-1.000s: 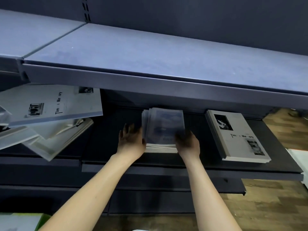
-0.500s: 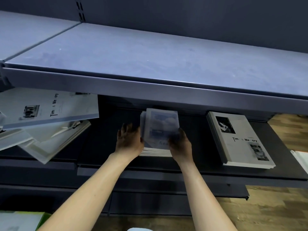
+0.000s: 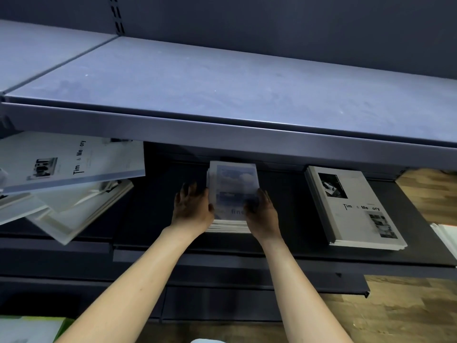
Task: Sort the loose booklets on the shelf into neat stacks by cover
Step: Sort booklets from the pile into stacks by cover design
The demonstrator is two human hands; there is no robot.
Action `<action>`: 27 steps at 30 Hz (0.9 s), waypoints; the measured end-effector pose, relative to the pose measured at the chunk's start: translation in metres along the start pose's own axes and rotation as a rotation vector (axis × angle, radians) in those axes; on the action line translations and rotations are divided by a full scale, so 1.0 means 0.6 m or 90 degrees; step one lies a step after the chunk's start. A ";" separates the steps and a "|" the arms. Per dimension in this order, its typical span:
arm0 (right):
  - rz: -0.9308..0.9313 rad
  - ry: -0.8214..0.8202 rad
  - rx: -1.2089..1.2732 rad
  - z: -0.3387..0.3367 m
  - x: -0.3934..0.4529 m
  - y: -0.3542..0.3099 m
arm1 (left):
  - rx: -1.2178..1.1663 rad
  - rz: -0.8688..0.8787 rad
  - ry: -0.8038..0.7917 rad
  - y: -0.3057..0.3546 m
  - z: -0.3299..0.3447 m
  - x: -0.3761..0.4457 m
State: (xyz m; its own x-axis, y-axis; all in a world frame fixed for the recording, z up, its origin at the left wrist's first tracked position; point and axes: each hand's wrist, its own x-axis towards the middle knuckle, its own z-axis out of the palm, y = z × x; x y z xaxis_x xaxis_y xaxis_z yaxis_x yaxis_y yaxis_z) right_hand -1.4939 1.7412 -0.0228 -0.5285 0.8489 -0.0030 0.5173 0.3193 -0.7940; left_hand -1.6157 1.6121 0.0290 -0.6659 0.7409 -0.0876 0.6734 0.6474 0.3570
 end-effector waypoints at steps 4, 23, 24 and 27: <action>-0.017 0.015 -0.089 0.003 -0.008 -0.006 | 0.008 0.001 -0.001 -0.002 -0.009 -0.009; -0.154 -0.120 -0.164 -0.020 -0.096 -0.113 | 0.102 -0.080 0.088 -0.020 -0.052 -0.124; -0.165 -0.129 -0.158 -0.015 -0.102 -0.117 | 0.109 -0.095 0.096 -0.028 -0.056 -0.135; -0.195 -0.150 -0.127 0.004 -0.130 -0.135 | 0.133 -0.148 0.119 -0.053 -0.065 -0.173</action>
State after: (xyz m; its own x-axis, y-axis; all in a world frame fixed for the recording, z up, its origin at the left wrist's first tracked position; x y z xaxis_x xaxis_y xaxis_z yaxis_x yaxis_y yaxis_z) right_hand -1.4960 1.6479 0.0404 -0.8052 0.5902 0.0575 0.4205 0.6366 -0.6464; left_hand -1.5808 1.5077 0.0631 -0.8427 0.5372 0.0345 0.5360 0.8313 0.1475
